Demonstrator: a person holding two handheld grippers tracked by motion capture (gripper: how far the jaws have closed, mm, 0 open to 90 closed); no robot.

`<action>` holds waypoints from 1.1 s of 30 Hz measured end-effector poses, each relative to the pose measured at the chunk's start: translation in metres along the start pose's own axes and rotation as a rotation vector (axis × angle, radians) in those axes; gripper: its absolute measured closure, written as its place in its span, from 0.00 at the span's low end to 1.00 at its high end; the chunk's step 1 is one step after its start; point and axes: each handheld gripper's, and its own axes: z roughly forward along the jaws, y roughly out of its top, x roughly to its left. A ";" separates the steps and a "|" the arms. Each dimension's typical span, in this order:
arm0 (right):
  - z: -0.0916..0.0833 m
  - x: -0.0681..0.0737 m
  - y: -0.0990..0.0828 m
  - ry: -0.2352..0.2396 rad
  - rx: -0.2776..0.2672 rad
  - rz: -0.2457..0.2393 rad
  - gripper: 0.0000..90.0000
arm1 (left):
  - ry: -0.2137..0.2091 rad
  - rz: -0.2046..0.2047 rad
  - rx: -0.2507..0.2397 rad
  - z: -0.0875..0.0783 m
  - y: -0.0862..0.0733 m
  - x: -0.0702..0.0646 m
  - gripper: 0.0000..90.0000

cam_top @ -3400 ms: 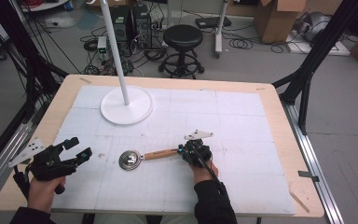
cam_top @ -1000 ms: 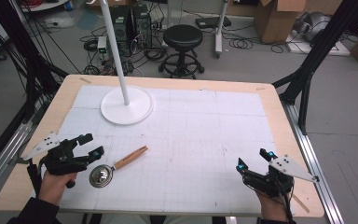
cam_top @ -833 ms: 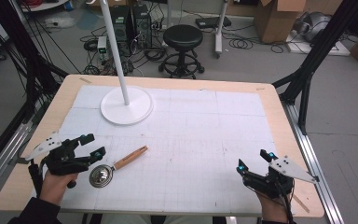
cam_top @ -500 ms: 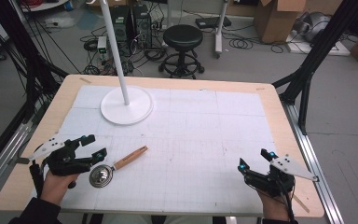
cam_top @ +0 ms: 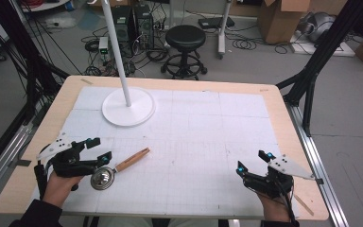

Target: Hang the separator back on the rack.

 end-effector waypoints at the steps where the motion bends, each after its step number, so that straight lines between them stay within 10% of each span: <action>1: 0.000 0.000 0.000 0.000 0.000 0.000 0.17 | -0.004 0.000 0.012 0.002 0.000 0.000 0.23; 10: 0.003 -0.003 -0.003 0.007 0.013 0.015 0.17 | -0.040 0.128 0.236 0.042 0.009 -0.014 0.24; 20: 0.003 -0.006 -0.004 0.003 0.017 0.025 0.17 | -0.030 0.160 0.481 0.089 -0.004 -0.014 0.33; 33: 0.004 -0.006 -0.004 0.005 0.024 0.024 0.18 | 0.010 0.192 0.588 0.101 -0.011 -0.015 0.50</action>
